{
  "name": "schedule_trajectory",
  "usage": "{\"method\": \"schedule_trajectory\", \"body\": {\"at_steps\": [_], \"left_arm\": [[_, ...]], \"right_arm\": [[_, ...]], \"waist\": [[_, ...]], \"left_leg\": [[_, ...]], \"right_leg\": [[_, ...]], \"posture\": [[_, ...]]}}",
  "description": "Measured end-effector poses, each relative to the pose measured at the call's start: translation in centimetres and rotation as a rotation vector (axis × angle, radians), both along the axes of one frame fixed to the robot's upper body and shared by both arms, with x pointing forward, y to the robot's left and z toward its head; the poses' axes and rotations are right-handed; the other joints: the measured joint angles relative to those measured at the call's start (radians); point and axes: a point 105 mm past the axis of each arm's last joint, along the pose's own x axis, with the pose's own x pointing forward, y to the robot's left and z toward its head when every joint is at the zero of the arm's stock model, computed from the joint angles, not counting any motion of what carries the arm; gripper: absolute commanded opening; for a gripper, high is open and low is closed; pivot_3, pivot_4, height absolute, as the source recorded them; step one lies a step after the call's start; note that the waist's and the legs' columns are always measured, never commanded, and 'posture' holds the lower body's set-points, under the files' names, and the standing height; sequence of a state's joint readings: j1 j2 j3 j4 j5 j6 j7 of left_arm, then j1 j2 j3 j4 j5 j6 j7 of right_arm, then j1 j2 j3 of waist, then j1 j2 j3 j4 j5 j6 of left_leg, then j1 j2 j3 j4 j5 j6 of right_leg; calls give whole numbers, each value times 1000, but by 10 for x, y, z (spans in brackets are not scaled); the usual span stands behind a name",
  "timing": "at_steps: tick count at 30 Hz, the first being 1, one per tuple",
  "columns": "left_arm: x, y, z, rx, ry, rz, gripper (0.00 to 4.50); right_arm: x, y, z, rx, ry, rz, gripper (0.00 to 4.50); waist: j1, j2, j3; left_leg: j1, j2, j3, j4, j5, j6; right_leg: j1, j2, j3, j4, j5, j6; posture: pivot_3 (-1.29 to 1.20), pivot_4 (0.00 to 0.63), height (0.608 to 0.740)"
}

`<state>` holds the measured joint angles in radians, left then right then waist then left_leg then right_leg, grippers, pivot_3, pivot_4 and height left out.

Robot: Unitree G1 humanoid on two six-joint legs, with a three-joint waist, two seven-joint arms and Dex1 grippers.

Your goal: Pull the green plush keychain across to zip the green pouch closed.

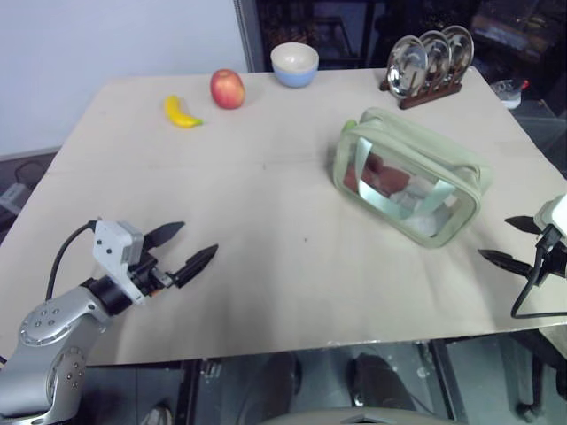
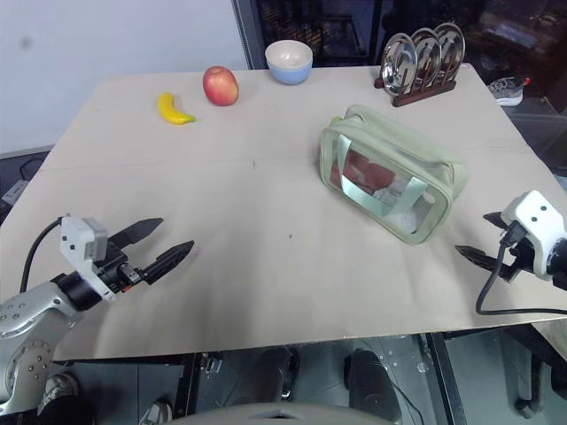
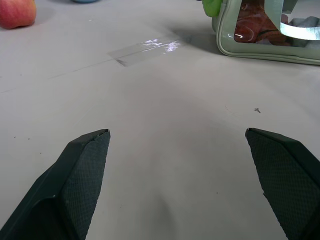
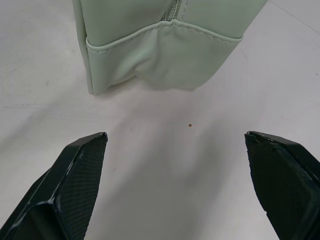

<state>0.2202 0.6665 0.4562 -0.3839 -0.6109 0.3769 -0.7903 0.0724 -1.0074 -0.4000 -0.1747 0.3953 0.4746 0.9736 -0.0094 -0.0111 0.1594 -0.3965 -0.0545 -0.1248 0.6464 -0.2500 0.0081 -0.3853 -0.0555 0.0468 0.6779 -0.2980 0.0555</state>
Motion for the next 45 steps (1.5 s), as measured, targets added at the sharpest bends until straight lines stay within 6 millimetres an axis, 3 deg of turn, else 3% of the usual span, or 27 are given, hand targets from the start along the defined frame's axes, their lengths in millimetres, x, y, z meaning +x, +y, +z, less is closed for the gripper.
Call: {"method": "schedule_trajectory", "body": {"at_steps": [4, 10, 12, 14, 16, 18, 23, 28, 32, 33, 37, 43, 45], "left_arm": [[2, -2, 4, -16, -16, -10, 4500], [5, -10, 17, -53, -67, -67, 4500], [2, -15, 20, -51, -91, -117, 4500], [-1, -27, 23, -36, -114, -195, 4500], [-4, -34, 25, -31, -121, -243, 4500], [-3, -39, 28, -30, -135, -273, 4500], [1, -44, 36, -30, -172, -304, 4500], [2, -40, 34, -41, -175, -276, 4500], [-1, -34, 28, -58, -163, -232, 4500], [-2, -32, 27, -60, -161, -220, 4500], [-4, -28, 23, -64, -156, -187, 4500], [-8, -25, 19, -67, -149, -163, 4500], [-8, -25, 19, -64, -157, -158, 4500]], "right_arm": [[3, -2, 5, 22, -6, -19, 4462], [5, -16, 71, 133, -158, -74, 4462], [7, -11, 95, 172, -194, -57, 4462], [11, 9, 124, 242, -255, 9, 4462], [13, 30, 136, 258, -270, 77, 4462], [19, 59, 137, 241, -265, 152, 4462], [37, 131, 102, 250, -149, 317, 4462], [61, 149, 95, 227, -162, 327, 4462], [79, 153, 90, 185, -169, 323, 4462], [83, 153, 90, 175, -172, 324, 3945], [94, 152, 93, 136, -195, 345, 2692], [93, 163, 96, 22, -274, 529, 20], [91, 167, 94, -22, -289, 597, 20]], "waist": [[0, 0, 0], [-1, 1, 1], [-5, 3, 1], [-9, 4, 2], [-8, 3, 2], [-7, 3, 1], [-2, 3, 2], [-3, 3, 2], [-5, 3, 2], [-6, 3, 2], [-6, 3, 2], [-8, 3, 2], [-9, 3, 2]], "left_leg": [[0, 0, 0, 0, 0, 0], [0, 0, 0, 1, 0, 0], [0, 0, 2, 0, 0, 0], [1, 1, 3, 0, 0, 0], [1, 2, 2, 0, 0, 0], [1, 2, 2, 0, 0, 0], [-3, 0, 1, 1, 0, 1], [-3, 0, 1, 1, -1, 1], [-3, 0, 1, 0, -1, 1], [-3, 0, 1, 0, -1, 1], [-2, 0, 1, 0, -1, 1], [-2, 0, 2, 0, -1, 1], [-2, 0, 2, 0, -1, 1]], "right_leg": [[0, 0, 0, 0, 0, 0], [0, 0, 0, 0, 0, 0], [0, 0, 2, 0, 0, 0], [0, 1, 2, 1, 0, 0], [0, 1, 2, 0, 0, 0], [0, 1, 1, 0, 0, 0], [-2, 0, 1, 0, 0, 0], [-3, -1, 1, 0, 0, 0], [-4, -1, 1, 0, 0, 0], [-4, 0, 1, 0, 0, 0], [-4, 0, 2, 0, 0, 0], [-4, 0, 2, 0, 0, 0], [-4, 0, 2, 1, 0, 0]], "posture": [[0, 150, 740], [0, 150, 740], [0, 150, 740], [0, 150, 740], [0, 150, 740], [0, 150, 740], [0, 150, 740], [0, 150, 740], [0, 150, 740], [0, 150, 740], [0, 150, 740], [0, 150, 740], [0, 150, 740]]}}
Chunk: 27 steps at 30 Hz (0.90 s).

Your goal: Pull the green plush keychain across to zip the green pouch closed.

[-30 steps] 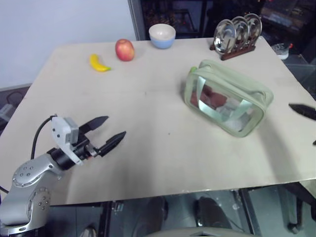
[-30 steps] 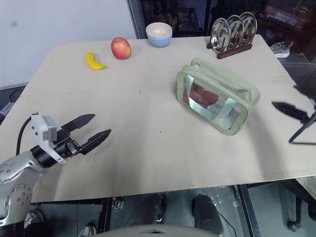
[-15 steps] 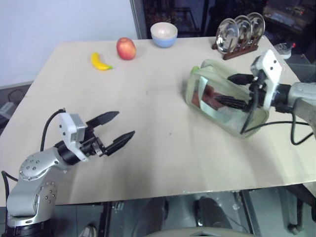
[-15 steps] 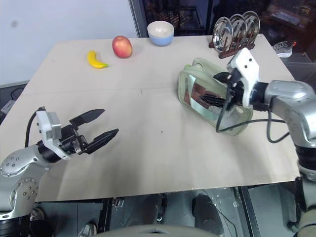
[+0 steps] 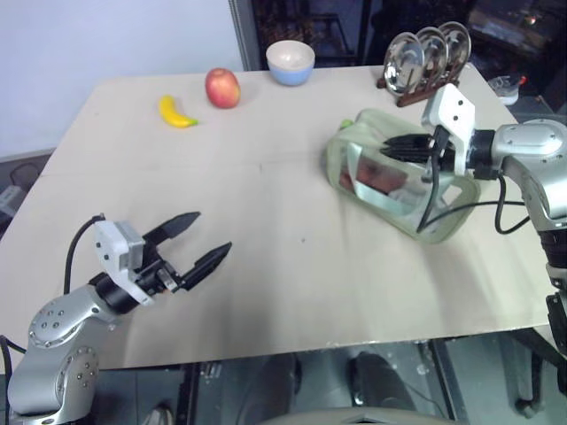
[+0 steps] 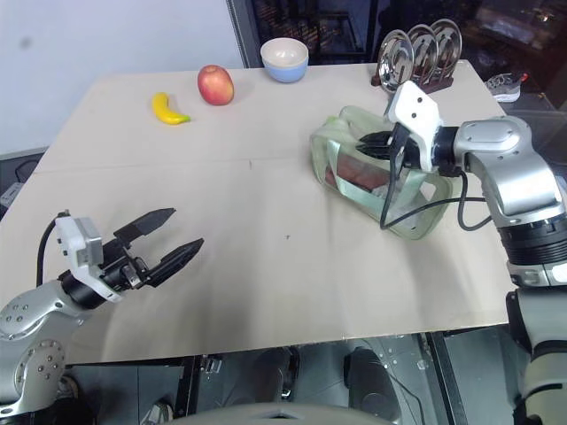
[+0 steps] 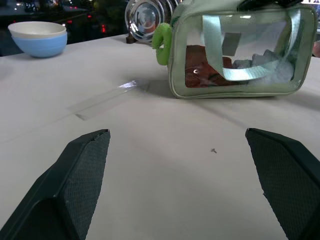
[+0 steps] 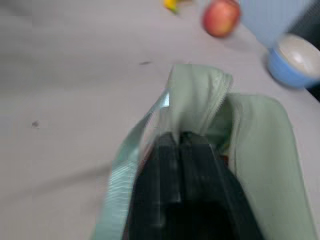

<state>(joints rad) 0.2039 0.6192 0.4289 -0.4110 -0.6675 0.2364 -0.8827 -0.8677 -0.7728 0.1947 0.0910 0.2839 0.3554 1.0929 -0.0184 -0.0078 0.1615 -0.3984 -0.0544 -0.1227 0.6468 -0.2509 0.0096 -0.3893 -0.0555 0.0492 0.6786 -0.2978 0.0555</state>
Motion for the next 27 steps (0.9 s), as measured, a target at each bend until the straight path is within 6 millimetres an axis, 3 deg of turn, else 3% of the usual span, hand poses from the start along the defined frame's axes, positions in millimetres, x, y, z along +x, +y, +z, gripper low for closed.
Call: {"method": "schedule_trajectory", "body": {"at_steps": [6, 13, 16, 27], "left_arm": [[2, 2, 1, 4, -8, 23, 4500], [4, 5, 2, 7, -13, 52, 4500], [1, 7, 0, 9, -2, 73, 4500], [-4, 9, 1, 0, 5, 114, 4500]], "right_arm": [[-2, 22, 6, -17, -73, 170, 20], [-12, 63, 36, -16, -278, 376, 20], [-14, 77, 30, -24, -293, 412, 20], [-18, 90, 34, -3, -360, 434, 20]], "waist": [[-17, 0, 0], [-22, 0, 0], [-21, 0, 0], [-20, 1, 0]], "left_leg": [[0, 0, 0, 0, 0, 0], [-2, 0, 2, -4, 3, -5], [-2, 0, 2, -4, 3, -5], [-2, 0, 2, -4, 3, -5]], "right_leg": [[-1, 0, 1, 1, 0, 0], [-5, 0, 3, 0, 0, 0], [-6, 0, 3, 0, 0, 0], [-6, 0, 3, 0, 0, 0]], "posture": [[0, 150, 740], [0, 150, 740], [0, 150, 740], [0, 150, 740]]}}
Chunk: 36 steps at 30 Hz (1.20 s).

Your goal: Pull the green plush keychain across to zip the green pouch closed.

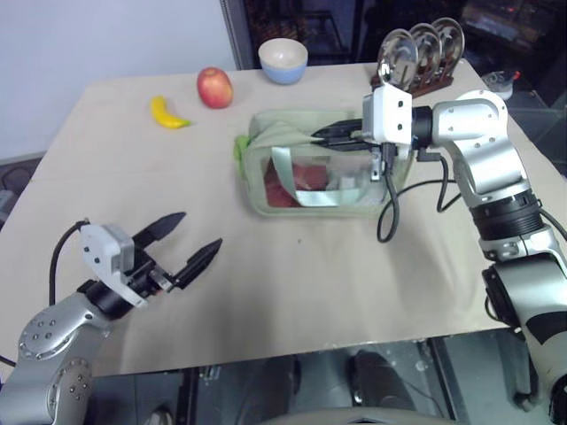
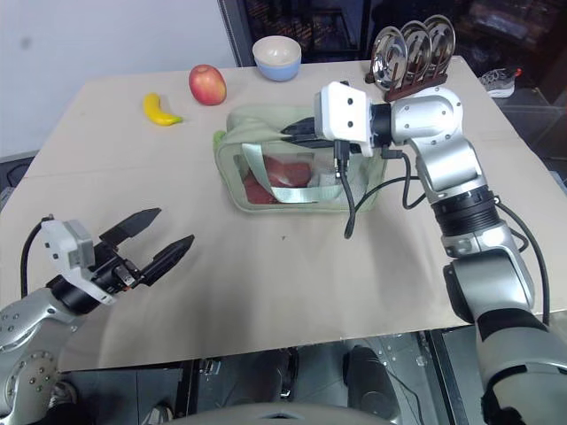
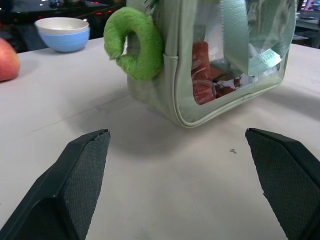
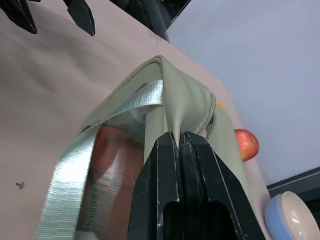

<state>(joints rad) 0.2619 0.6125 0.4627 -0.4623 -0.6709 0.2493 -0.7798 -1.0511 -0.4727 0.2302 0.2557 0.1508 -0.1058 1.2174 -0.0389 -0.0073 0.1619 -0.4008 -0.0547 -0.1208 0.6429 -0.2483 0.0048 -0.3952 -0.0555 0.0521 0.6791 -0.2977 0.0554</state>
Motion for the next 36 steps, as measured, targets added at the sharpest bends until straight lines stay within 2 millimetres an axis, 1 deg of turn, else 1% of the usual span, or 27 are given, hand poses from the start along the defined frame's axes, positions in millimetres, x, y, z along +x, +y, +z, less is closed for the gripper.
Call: {"method": "schedule_trajectory", "body": {"at_steps": [1, 2, 3, 4, 6, 9, 12, 18, 22, 24, 25, 27, 31, 33, 36], "left_arm": [[1, 0, 1, -1, -3, 1, 4500], [1, 0, 1, -1, -5, 4, 4500], [2, 0, 1, -4, -4, 10, 4500], [2, 0, 0, -5, -2, 13, 4500], [3, 0, 1, -6, -2, 14, 4500], [4, -2, 0, -9, 1, 6, 4500], [5, -5, 0, -13, 1, -8, 4500], [10, -15, 0, -10, -3, -44, 4500], [17, -19, -4, -12, 8, -62, 4500], [20, -19, -5, -13, 15, -64, 4500], [22, -18, -6, -16, 19, -66, 4500], [25, -17, -7, -24, 28, -69, 4500], [33, -10, -18, -49, 69, -65, 4500], [42, -10, -17, -76, 70, -54, 4500], [59, -4, -19, -100, 97, 3, 4500]], "right_arm": [[-3, 1, -3, -8, -19, 9, 20], [-5, 2, -12, -24, -19, 15, 20], [-5, 4, -35, -63, 31, 11, 20], [-6, 5, -46, -80, 56, 10, 302], [-4, 3, -48, -87, 79, -5, 897], [-7, 1, -49, -87, 113, -22, 2356], [-13, 0, -52, -79, 151, -33, 2356], [-30, -4, -48, -46, 238, -51, 2356], [-29, -6, -51, -52, 278, -100, 2356], [-27, -7, -54, -65, 283, -125, 1361], [-26, -8, -54, -68, 283, -135, 1082], [-25, -8, -54, -66, 281, -146, 74], [-24, -8, -54, -71, 281, -151, 25], [-24, -9, -55, -76, 279, -153, 25], [-26, -8, -55, -85, 274, -141, 25]], "waist": [[0, 0, 0], [0, -1, 0], [0, -1, 0], [0, 0, 0], [0, 0, 0], [0, 0, 0], [1, 0, 0], [4, 0, 0], [3, 0, 0], [3, -1, 0], [3, -1, 0], [3, -1, -1], [3, -1, -1], [5, -1, -1], [4, -1, -1]], "left_leg": [[0, 0, 0, 0, 0, 0], [0, 0, 0, 0, 0, 0], [0, 0, 0, 0, 0, 0], [0, 0, 0, 0, 0, 0], [1, 0, 1, 0, 0, 0], [2, 0, 0, 0, 0, 0], [1, 0, 0, 0, 0, 0], [1, 0, 0, 0, -1, 1], [1, 0, 0, 0, -1, 1], [1, 0, 0, 0, -1, 1], [1, 0, 0, 0, -1, 1], [1, 0, 0, 0, -1, 1], [1, 0, 0, 0, -1, 1], [1, 0, -1, 1, 0, 1], [1, 0, -1, 1, 0, 1]], "right_leg": [[0, 0, 0, 0, 0, 0], [0, 0, 0, 0, 0, 0], [0, 0, 0, 0, 0, 0], [0, 0, 0, 0, 0, 0], [1, 0, 1, 1, 0, 0], [1, 0, 0, 2, 0, 0], [1, 0, 0, 1, 0, 0], [1, 0, 0, 1, 0, 0], [1, 0, 0, 1, 0, 0], [1, 0, 0, 1, 0, 0], [1, 0, 0, 1, 0, 0], [1, 0, 0, 1, 0, 0], [1, 0, 0, 1, 0, 0], [1, 0, -1, 1, 0, 0], [1, 0, -1, 1, 0, 0]], "posture": [[0, 150, 740], [0, 150, 740], [0, 150, 740], [0, 150, 740], [0, 150, 740], [0, 150, 740], [0, 150, 740], [0, 150, 740], [0, 150, 740], [0, 150, 740], [0, 150, 740], [0, 150, 740], [0, 150, 740], [0, 150, 740], [0, 150, 740]]}}
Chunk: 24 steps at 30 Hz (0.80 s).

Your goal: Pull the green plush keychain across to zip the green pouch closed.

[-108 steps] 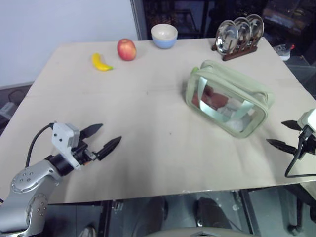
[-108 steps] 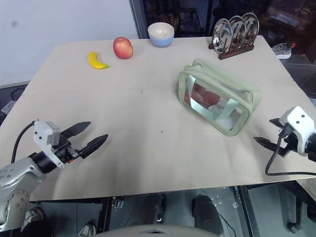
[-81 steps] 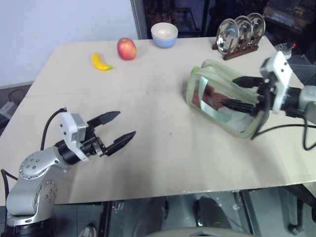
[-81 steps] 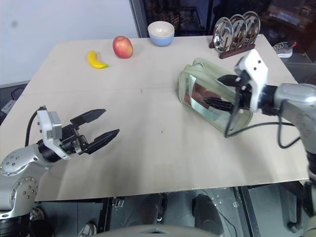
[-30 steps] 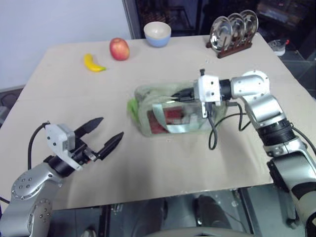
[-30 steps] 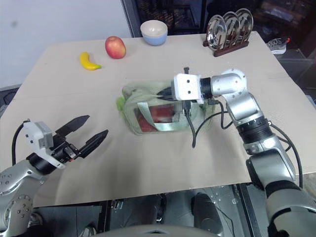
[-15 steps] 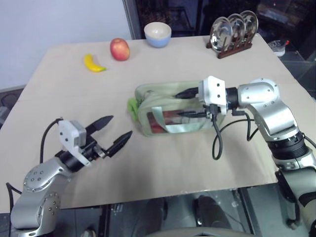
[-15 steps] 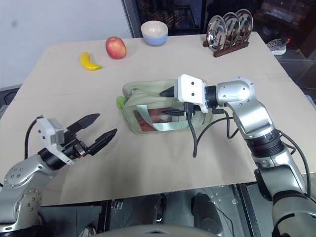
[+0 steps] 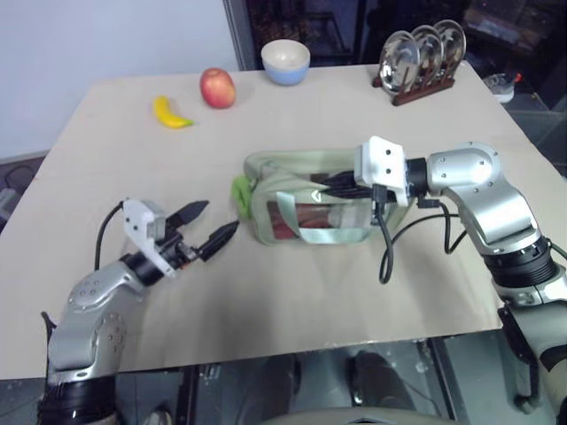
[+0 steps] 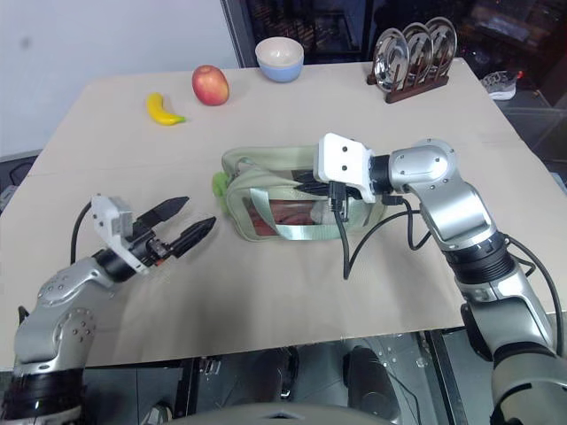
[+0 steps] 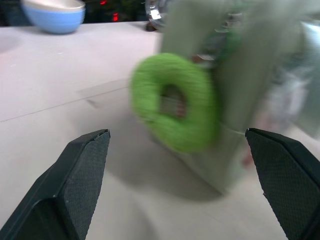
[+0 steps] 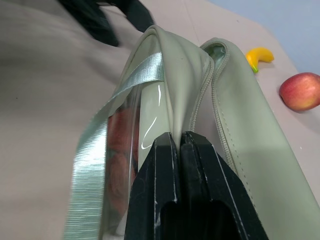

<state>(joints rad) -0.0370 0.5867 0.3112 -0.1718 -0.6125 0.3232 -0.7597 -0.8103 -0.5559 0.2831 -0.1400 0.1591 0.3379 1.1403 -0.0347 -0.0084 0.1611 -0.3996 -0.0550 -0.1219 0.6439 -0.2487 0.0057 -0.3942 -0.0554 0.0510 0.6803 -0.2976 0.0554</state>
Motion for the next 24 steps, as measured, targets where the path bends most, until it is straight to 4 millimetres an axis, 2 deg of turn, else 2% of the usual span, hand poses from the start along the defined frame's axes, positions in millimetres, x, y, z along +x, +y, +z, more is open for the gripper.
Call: {"method": "schedule_trajectory", "body": {"at_steps": [3, 8, 10, 18, 19, 20, 24], "left_arm": [[10, -2, -9, -135, 62, 42, 4500], [13, -8, -23, -266, 192, 46, 4500], [17, -11, -26, -395, 254, 53, 4500], [27, -20, -30, -589, 368, 53, 4500], [27, -25, -33, -628, 397, 40, 3992], [27, -25, -33, -629, 397, 40, 3992], [25, -35, -33, -700, 448, -23, 2496]], "right_arm": [[-2, 2, -1, -8, -8, 19, 25], [-3, 2, -1, -10, -15, 23, 25], [-3, 1, -1, -13, -16, 21, 25], [-4, 1, 0, -16, -21, 26, 25], [-4, 1, 0, -16, -20, 26, 0], [-4, 1, 0, -16, -20, 26, 0], [-4, 1, 0, -16, -20, 26, 0]], "waist": [[-4, 0, 0], [-5, -1, 0], [-3, -1, 0], [-4, -1, -1], [-4, -1, -1], [-4, -1, -1], [-3, -1, -1]], "left_leg": [[0, 0, 1, 0, 0, -1], [0, 0, 0, 0, 1, -1], [0, 0, 0, 2, 0, -1], [-1, 0, 0, 4, 1, -1], [-1, 0, 0, 4, 1, -1], [-1, 0, 0, 4, 1, -1], [-1, 0, 0, 4, 1, -1]], "right_leg": [[0, 0, 1, 0, 0, 0], [0, 0, 1, 0, 0, 0], [0, 0, 0, 1, 0, 0], [0, 0, 1, 2, 0, 0], [0, 0, 1, 2, 0, 0], [0, 0, 1, 2, 0, 0], [0, 0, 1, 3, 0, 0]], "posture": [[0, 150, 740], [0, 150, 740], [0, 150, 740], [0, 150, 740], [0, 150, 740], [0, 150, 740], [0, 150, 740]]}}
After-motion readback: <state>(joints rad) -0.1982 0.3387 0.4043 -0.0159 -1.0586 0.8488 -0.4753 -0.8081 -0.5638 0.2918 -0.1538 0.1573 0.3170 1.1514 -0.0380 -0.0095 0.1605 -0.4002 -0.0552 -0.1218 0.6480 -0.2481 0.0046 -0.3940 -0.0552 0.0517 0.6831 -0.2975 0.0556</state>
